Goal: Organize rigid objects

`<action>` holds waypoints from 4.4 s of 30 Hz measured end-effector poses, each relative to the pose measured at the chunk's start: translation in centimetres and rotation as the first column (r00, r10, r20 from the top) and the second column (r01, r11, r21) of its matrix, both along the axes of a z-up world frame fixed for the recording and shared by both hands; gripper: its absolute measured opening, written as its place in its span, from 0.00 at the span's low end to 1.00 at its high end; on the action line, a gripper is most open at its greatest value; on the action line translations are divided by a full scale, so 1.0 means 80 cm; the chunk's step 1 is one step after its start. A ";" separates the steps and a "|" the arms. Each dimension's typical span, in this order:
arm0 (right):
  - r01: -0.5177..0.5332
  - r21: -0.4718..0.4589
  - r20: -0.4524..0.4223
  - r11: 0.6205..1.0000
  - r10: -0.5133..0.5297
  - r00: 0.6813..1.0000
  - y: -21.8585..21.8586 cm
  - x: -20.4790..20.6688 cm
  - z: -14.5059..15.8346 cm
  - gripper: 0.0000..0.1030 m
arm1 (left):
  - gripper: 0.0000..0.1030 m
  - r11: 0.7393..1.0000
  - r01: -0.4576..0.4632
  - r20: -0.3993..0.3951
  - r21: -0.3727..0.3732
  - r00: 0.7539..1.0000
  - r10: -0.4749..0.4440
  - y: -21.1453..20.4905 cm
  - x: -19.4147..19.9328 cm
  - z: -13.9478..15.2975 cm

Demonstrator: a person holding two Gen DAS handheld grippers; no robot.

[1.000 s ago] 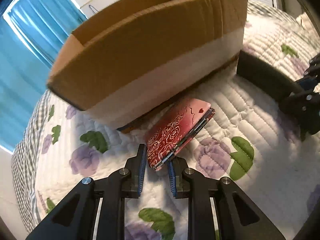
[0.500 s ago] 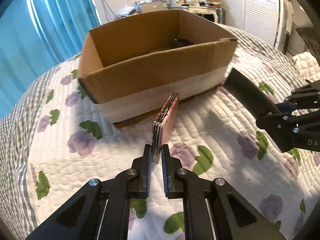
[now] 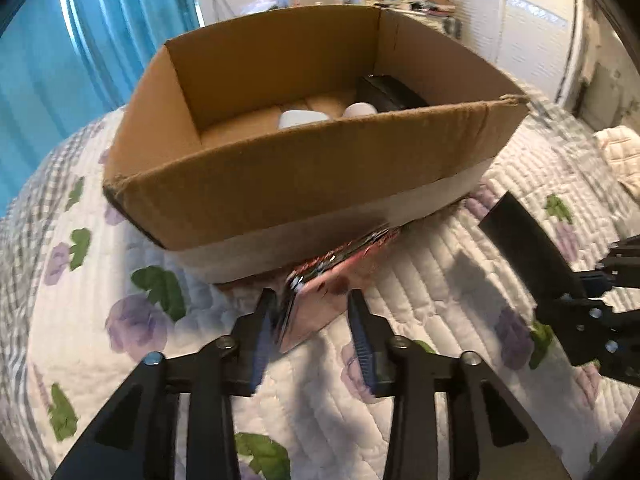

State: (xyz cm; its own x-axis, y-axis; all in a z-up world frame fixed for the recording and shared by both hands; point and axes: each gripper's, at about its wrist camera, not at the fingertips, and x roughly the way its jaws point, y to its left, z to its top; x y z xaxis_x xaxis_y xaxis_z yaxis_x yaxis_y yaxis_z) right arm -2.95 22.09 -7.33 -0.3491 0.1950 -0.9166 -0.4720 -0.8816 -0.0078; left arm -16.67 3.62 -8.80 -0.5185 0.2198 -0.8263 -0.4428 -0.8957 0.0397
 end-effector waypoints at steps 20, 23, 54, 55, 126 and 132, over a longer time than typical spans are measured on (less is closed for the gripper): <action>-0.010 0.032 -0.062 0.999 0.012 0.998 -0.009 0.021 0.038 0.18 | 0.09 0.994 0.101 0.021 -0.033 0.995 -0.100 0.004 0.052 0.032; -0.020 0.060 -0.111 0.998 0.026 0.993 -0.017 0.016 0.073 0.18 | 0.09 0.998 0.055 0.010 0.034 0.998 -0.055 -0.003 0.057 0.069; -0.120 0.130 -0.093 0.984 0.133 0.987 0.071 -0.188 0.143 0.18 | 0.10 0.996 -0.091 -0.025 0.015 0.996 0.091 0.022 -0.158 0.087; -0.122 0.130 -0.090 0.984 0.135 0.987 0.071 -0.187 0.141 0.18 | 0.12 0.996 -0.091 -0.018 0.006 0.996 0.091 0.024 -0.157 0.083; 0.215 0.445 -0.582 0.870 0.098 0.807 -0.065 0.047 0.209 1.00 | 0.79 0.949 -0.174 -0.478 0.263 0.831 0.285 -0.073 0.107 0.184; 0.209 0.419 -0.563 0.884 0.072 0.823 -0.063 0.052 0.175 1.00 | 0.79 0.945 -0.165 -0.488 0.283 0.824 0.290 -0.075 0.108 0.186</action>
State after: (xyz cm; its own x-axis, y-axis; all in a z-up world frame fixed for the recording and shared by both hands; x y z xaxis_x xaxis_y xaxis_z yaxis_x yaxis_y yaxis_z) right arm 1.21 17.08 6.68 -0.7307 0.5709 -0.3744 -0.5768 -0.8096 -0.1088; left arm -8.01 -2.35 6.05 -0.9117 0.1835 -0.3676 -0.1955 -0.9807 -0.0046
